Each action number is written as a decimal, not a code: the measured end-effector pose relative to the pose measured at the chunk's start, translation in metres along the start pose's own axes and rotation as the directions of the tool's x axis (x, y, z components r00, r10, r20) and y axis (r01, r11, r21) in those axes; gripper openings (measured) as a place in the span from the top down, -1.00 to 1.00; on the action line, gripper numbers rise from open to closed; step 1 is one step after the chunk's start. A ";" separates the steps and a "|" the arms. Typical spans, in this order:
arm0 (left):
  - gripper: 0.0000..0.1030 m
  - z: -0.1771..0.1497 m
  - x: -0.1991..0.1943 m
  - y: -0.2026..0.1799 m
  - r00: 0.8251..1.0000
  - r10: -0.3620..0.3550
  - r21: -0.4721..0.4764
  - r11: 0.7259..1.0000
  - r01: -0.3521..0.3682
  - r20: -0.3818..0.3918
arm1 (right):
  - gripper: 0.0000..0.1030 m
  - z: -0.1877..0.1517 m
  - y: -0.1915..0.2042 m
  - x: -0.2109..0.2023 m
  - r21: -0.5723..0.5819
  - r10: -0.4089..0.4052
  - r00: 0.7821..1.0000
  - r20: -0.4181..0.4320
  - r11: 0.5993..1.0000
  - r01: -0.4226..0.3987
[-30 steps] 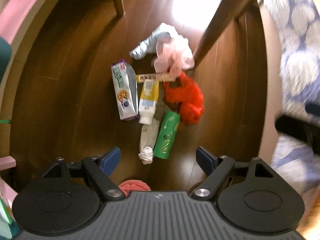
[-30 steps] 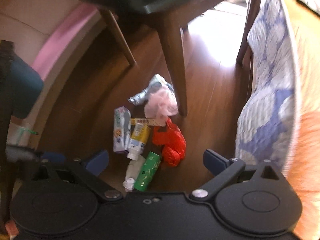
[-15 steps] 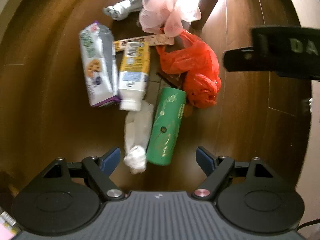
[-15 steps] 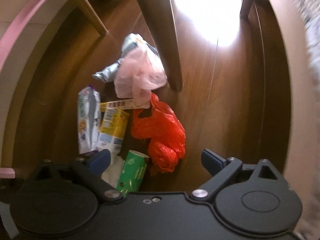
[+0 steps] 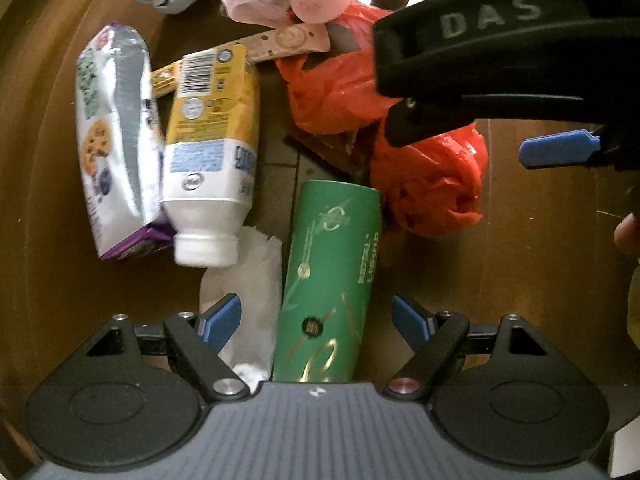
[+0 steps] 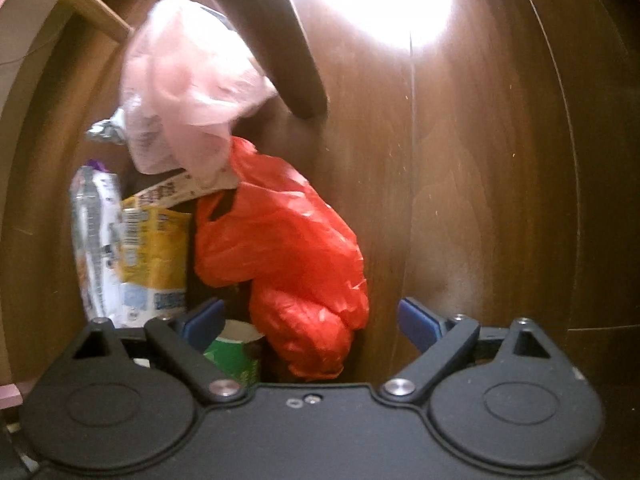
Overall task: Collect trash
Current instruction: 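Grasp the green KIDTAL carton with left tool while right grasps red plastic bag, then lift the carton and red bag up over the wastebasket, then open both tools to drop the carton and bag into the wastebasket, then lower both tools toward the remaining trash under the chair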
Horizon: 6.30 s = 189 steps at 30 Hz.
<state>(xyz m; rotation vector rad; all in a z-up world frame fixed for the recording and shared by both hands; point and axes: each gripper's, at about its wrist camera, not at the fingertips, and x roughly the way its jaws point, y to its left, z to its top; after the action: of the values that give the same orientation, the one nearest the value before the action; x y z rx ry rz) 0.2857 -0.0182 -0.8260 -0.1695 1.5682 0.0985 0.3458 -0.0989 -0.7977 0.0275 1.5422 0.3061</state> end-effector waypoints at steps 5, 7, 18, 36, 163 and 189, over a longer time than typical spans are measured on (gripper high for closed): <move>-0.55 0.001 0.015 -0.011 1.000 0.018 0.046 0.999 -0.019 0.004 | -0.68 0.002 0.000 0.012 0.022 0.016 1.000 -0.006 1.000 -0.016; -0.32 0.000 0.020 -0.015 1.000 0.027 0.050 0.998 -0.027 -0.004 | -0.59 0.001 0.000 0.018 0.025 0.015 1.000 -0.010 1.000 -0.014; 0.05 0.000 0.020 -0.030 0.999 0.049 0.081 0.995 -0.050 0.005 | -0.20 -0.001 -0.004 0.017 0.081 0.028 1.000 0.009 0.996 -0.029; 0.06 0.009 -0.050 0.005 0.999 0.005 0.031 1.000 -0.006 0.034 | 0.12 -0.025 0.010 -0.095 0.111 0.017 0.991 0.134 0.993 -0.032; -0.26 0.272 -0.724 -0.017 0.873 -0.076 0.135 0.991 0.012 0.483 | -0.35 0.175 0.131 -0.700 -0.295 0.085 0.835 0.544 0.951 0.095; -0.47 0.135 -0.736 0.037 0.843 -0.086 0.089 0.995 0.045 0.531 | -0.85 0.065 0.128 -0.706 -0.345 0.203 0.817 0.540 0.939 -0.005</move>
<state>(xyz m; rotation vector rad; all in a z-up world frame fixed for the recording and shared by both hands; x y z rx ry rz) 0.4108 0.0740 -0.0928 -0.1234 1.0011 0.0293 0.3878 -0.1139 -0.0784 -0.0556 0.8757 0.5873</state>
